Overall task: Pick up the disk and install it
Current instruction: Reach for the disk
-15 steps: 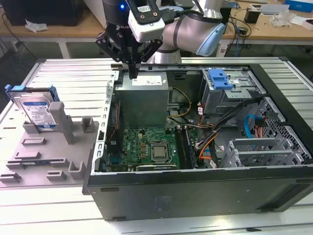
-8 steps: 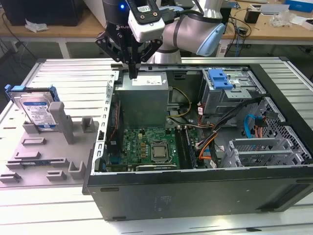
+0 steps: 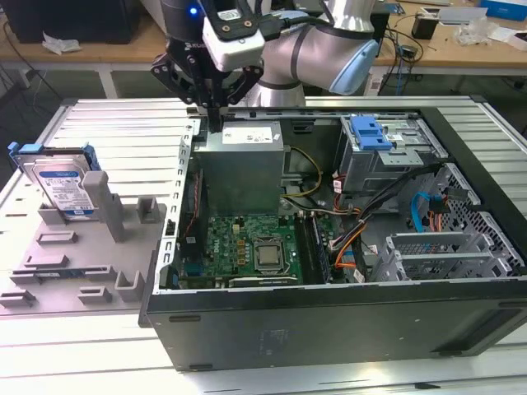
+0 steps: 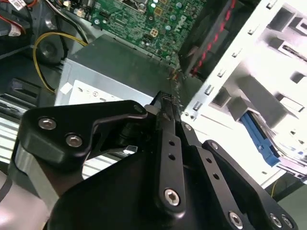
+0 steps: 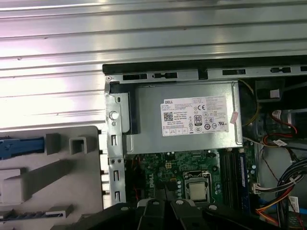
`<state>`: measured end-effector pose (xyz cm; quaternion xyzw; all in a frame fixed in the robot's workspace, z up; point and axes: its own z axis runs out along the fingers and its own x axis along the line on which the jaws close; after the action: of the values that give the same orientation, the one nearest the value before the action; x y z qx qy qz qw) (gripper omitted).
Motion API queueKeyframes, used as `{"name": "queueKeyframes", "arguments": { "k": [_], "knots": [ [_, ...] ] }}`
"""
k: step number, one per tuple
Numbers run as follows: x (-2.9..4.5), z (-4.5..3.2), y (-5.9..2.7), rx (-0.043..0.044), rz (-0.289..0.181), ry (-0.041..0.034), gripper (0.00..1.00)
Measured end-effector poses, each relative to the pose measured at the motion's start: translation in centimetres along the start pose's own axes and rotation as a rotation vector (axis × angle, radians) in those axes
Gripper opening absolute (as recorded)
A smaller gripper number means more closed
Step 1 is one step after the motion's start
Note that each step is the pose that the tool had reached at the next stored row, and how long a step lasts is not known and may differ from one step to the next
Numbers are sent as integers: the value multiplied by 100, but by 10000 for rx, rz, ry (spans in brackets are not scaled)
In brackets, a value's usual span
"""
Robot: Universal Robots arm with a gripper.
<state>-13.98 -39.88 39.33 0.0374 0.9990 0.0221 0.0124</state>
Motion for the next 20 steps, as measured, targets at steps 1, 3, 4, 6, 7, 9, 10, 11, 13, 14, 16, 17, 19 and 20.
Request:
{"name": "queueKeyframes", "arguments": {
  "k": [1, 3, 4, 6, 7, 9, 10, 11, 13, 14, 16, 17, 19, 20],
  "knots": [
    [62, -1, -5, -1, 2, -1, 11],
    [237, -6, -17, -1, 2, 0, 11],
    [316, -8, -22, -1, 1, 1, 11],
    [449, -11, -30, -1, 2, 4, 11],
    [480, -12, -31, -1, 1, 5, 11],
    [599, -15, -34, 0, 4, 9, 11],
    [636, -15, -34, 0, 2, 10, 11],
    [678, -15, -32, 1, 1, 10, 11],
    [760, -13, -18, 0, 4, 9, 11],
    [808, -11, -4, 0, 2, 10, 11],
    [891, -8, 18, 0, 4, 10, 11],
    [925, -6, 27, 0, 3, 10, 11],
    [1005, -2, 46, 0, 2, 10, 11],
    [1059, 0, 55, 1, 5, 10, 11]
  ]
}}
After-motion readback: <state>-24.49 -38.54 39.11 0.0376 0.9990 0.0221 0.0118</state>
